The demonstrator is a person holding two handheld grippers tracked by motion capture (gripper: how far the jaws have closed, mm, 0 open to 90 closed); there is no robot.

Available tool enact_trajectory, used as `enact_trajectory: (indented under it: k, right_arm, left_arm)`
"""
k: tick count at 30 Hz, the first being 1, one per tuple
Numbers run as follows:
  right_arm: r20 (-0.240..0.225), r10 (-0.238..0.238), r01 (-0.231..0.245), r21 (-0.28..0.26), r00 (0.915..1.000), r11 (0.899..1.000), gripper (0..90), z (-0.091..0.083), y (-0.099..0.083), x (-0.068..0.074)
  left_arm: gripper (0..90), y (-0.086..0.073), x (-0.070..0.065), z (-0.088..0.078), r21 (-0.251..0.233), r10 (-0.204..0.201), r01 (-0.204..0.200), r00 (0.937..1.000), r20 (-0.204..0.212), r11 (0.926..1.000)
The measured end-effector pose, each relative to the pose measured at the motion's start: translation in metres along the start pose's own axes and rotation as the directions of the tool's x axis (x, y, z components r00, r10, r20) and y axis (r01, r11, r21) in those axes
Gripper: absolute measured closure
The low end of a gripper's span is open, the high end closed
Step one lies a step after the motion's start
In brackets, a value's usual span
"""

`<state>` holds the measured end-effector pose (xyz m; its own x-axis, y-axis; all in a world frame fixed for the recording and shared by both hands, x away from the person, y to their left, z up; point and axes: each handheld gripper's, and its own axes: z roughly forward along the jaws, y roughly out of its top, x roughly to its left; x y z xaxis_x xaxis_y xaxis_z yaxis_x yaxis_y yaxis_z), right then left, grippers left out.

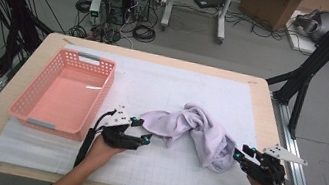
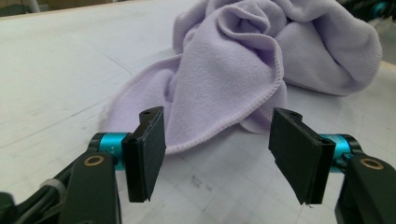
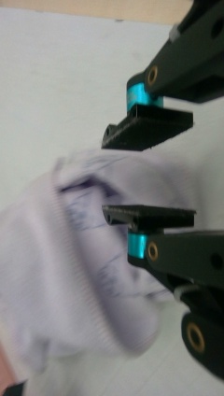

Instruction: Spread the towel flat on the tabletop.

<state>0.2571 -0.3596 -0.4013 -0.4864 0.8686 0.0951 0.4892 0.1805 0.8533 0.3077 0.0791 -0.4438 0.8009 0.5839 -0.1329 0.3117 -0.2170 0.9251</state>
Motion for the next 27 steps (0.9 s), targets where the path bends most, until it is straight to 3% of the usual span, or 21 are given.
enact_trajectory:
  k: [3, 5, 7, 10, 12, 13, 14, 15, 17, 21, 23, 25, 27]
  right_arm:
    - [-0.028, -0.027, 0.027, -0.03, 0.9992, 0.999, 44.7, 0.004, 0.009, 0.008]
    - [-0.058, -0.055, 0.053, -0.032, 0.9968, 0.998, 39.5, 0.013, 0.015, 0.017]
    - [-0.092, -0.08, 0.08, -0.001, 0.9925, 0.997, 35.6, 0.028, 0.019, 0.026]
    - [-0.077, -0.115, 0.121, 0.078, 0.9904, 0.99, 32.9, 0.057, 0.019, 0.032]
    - [-0.085, -0.119, 0.129, 0.113, 0.9892, 0.985, 38.2, 0.071, 0.018, 0.033]
    - [-0.091, -0.127, 0.14, 0.15, 0.9877, 0.979, 47.3, 0.077, 0.017, 0.034]
    - [-0.114, -0.122, 0.14, 0.173, 0.9859, 0.975, 55.8, 0.081, 0.016, 0.035]
    - [-0.126, -0.118, 0.139, 0.173, 0.9849, 0.975, 62.7, 0.082, 0.016, 0.035]
    - [-0.151, -0.137, 0.162, 0.169, 0.979, 0.972, 73.6, 0.076, 0.016, 0.038]
    - [-0.238, -0.138, 0.178, 0.159, 0.9614, 0.971, 77.7, 0.062, 0.014, 0.042]
    - [-0.31, -0.129, 0.183, 0.15, 0.942, 0.972, 78.2, 0.049, 0.015, 0.042]
    - [-0.347, -0.126, 0.186, 0.146, 0.9294, 0.972, 78.3, 0.038, 0.016, 0.042]
    - [-0.327, -0.133, 0.189, 0.146, 0.9355, 0.971, 78.6, 0.026, 0.017, 0.038]
  left_arm:
    - [36.3, 0.003, -0.004, 0.015, 0.03, 0.014, -0.014, 0.9998, 0.016, 0.9995]
    - [35.4, 0.005, -0.008, 0.029, 0.089, 0.019, -0.021, 0.9996, 0.022, 0.9958]
    - [34.2, 0.011, -0.011, 0.044, 0.133, 0.047, -0.049, 0.9987, 0.018, 0.9899]
    - [35.4, 0.016, -0.014, 0.06, 0.166, 0.054, -0.052, 0.9985, -0.011, 0.9848]
    - [47.7, 0.018, -0.013, 0.067, 0.21, 0.068, -0.06, 0.9971, -0.033, 0.9759]
    - [61.2, 0.019, -0.012, 0.068, 0.231, 0.084, -0.075, 0.9961, -0.028, 0.9701]
    - [73.4, 0.019, -0.012, 0.068, 0.23, 0.098, -0.088, 0.9946, -0.034, 0.9691]
    - [78.1, 0.019, -0.011, 0.066, 0.235, 0.104, -0.092, 0.9939, -0.037, 0.9677]
    - [79.8, 0.021, -0.005, 0.058, 0.211, 0.066, -0.056, 0.9971, -0.038, 0.9758]
    - [80.6, 0.028, 0.012, 0.032, 0.136, 0.031, -0.017, 0.9944, -0.101, 0.9906]
    - [80.8, 0.032, 0.022, 0.019, 0.093, 0.003, 0.01, 0.9904, -0.138, 0.9956]
    - [80.8, 0.035, 0.031, 0.007, 0.071, -0.013, 0.024, 0.9865, -0.163, 0.9972]
    - [80.8, 0.037, 0.036, 0.0, 0.06, -0.022, 0.033, 0.9847, -0.173, 0.9977]
